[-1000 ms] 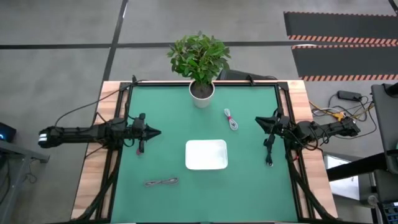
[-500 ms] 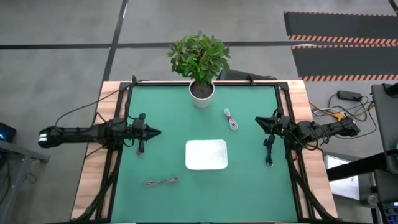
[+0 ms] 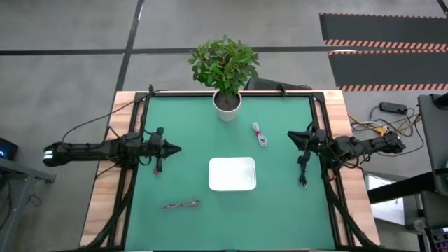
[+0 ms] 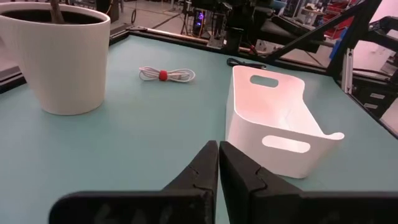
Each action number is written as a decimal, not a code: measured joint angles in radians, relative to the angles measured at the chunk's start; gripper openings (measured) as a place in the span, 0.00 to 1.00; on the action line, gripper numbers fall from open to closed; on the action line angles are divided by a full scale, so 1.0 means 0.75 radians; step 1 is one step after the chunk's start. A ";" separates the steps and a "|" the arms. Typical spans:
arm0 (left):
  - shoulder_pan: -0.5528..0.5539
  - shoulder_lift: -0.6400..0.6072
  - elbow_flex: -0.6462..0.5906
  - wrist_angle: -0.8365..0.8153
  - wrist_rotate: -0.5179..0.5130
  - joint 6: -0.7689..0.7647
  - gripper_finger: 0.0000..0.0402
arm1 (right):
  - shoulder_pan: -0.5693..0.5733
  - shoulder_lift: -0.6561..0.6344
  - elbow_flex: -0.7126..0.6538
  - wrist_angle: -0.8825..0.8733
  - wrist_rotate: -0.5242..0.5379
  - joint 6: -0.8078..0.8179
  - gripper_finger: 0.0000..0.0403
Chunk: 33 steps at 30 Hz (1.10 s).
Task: Pick and place USB-C Cables
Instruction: Put the white charger cable into the white bin
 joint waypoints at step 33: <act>0.000 0.050 0.000 0.798 0.005 -0.126 0.00 | -0.012 0.217 0.132 0.147 0.008 0.160 0.07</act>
